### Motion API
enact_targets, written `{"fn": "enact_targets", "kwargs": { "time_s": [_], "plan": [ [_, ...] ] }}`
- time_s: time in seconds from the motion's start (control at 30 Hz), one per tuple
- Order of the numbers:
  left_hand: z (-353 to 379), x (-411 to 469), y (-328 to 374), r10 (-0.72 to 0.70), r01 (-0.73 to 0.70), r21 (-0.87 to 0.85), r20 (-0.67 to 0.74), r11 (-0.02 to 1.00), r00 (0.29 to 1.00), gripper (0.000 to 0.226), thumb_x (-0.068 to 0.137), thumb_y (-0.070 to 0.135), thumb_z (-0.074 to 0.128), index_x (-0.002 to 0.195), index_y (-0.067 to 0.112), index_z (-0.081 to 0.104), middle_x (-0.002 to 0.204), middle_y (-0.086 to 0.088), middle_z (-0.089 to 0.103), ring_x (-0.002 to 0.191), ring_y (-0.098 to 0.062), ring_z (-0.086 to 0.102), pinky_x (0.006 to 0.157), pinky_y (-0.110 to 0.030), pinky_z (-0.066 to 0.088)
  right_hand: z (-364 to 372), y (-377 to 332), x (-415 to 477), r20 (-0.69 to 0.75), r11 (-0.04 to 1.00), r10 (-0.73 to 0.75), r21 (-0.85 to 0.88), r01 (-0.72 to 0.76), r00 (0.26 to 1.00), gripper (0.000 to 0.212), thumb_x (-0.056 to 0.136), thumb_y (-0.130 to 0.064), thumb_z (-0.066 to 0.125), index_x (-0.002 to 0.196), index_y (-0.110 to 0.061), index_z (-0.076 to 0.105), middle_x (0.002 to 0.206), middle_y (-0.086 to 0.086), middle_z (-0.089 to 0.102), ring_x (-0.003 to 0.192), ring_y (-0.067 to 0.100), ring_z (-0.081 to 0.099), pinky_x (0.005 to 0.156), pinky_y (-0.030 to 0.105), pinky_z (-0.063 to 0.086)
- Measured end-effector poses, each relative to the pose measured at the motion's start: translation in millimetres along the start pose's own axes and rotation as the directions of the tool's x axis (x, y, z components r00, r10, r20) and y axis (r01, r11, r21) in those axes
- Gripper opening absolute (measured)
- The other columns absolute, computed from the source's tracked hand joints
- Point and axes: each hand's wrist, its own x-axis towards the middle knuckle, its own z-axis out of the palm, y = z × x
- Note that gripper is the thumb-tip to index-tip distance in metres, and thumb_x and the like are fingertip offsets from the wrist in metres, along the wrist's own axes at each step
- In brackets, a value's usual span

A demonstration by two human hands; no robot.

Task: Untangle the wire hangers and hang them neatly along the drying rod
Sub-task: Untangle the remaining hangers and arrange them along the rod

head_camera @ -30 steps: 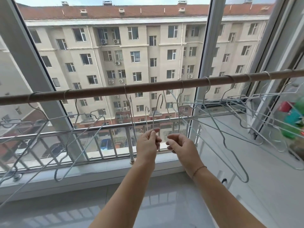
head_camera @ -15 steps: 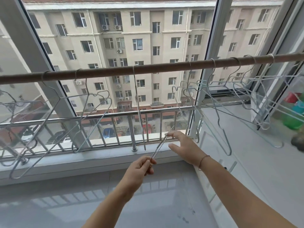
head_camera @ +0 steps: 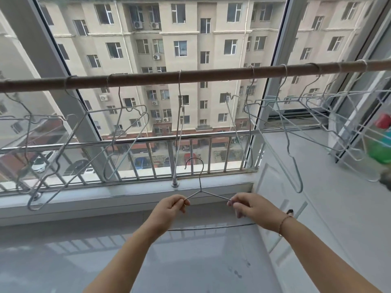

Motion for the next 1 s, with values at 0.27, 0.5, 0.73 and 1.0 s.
{"fn": "enact_targets", "kwargs": {
  "time_s": [0.27, 0.5, 0.73, 1.0],
  "plan": [
    [61.0, -12.8, 25.5, -0.070, 0.010, -0.120, -0.501, 0.993, 0.863, 0.014, 0.086, 0.019, 0.064, 0.099, 0.014, 0.065, 0.096, -0.001, 0.063, 0.092, -0.018, 0.058, 0.083, -0.026, 0.044, 21.8, -15.9, -39.4, -0.072, 0.882, 0.164, 0.456, -0.114, 0.984, 0.030, 0.091, 0.005, 0.038, 0.103, -0.012, 0.060, 0.073, 0.005, 0.061, 0.048, 0.006, 0.048, 0.043, 0.019, 0.041],
    [102.1, -15.8, 87.9, -0.103, 0.002, -0.583, -0.141, 0.812, 0.985, 0.016, 0.086, 0.020, 0.066, 0.093, 0.006, 0.069, 0.065, 0.000, 0.066, 0.061, -0.016, 0.060, 0.059, -0.031, 0.047, 23.6, -47.9, -47.1, -0.255, 0.789, 0.107, 0.610, 0.073, 0.961, 0.040, 0.093, 0.006, 0.038, 0.113, -0.023, 0.059, 0.077, 0.009, 0.058, 0.060, 0.014, 0.048, 0.056, 0.024, 0.046],
    [82.7, -5.7, 137.6, -0.131, 0.003, -0.704, -0.128, 0.710, 0.983, 0.014, 0.087, 0.019, 0.065, 0.094, 0.007, 0.062, 0.050, -0.001, 0.061, 0.039, -0.016, 0.057, 0.035, -0.018, 0.038, 16.3, -80.9, -33.3, -0.374, 0.723, 0.042, 0.652, 0.230, 0.926, 0.040, 0.093, 0.006, 0.041, 0.123, -0.015, 0.056, 0.098, 0.020, 0.065, 0.072, 0.020, 0.063, 0.063, 0.022, 0.053],
    [63.5, 6.0, 148.3, -0.113, -0.061, -0.668, -0.214, 0.742, 0.970, 0.017, 0.085, 0.023, 0.068, 0.093, 0.008, 0.066, 0.060, -0.008, 0.065, 0.041, -0.018, 0.055, 0.038, -0.021, 0.040, 31.6, -100.5, -22.9, -0.421, 0.486, 0.070, 0.806, 0.338, 0.904, 0.026, 0.092, 0.001, 0.048, 0.112, -0.011, 0.060, 0.092, 0.014, 0.073, 0.081, 0.017, 0.070, 0.067, 0.021, 0.055]
  ]
}}
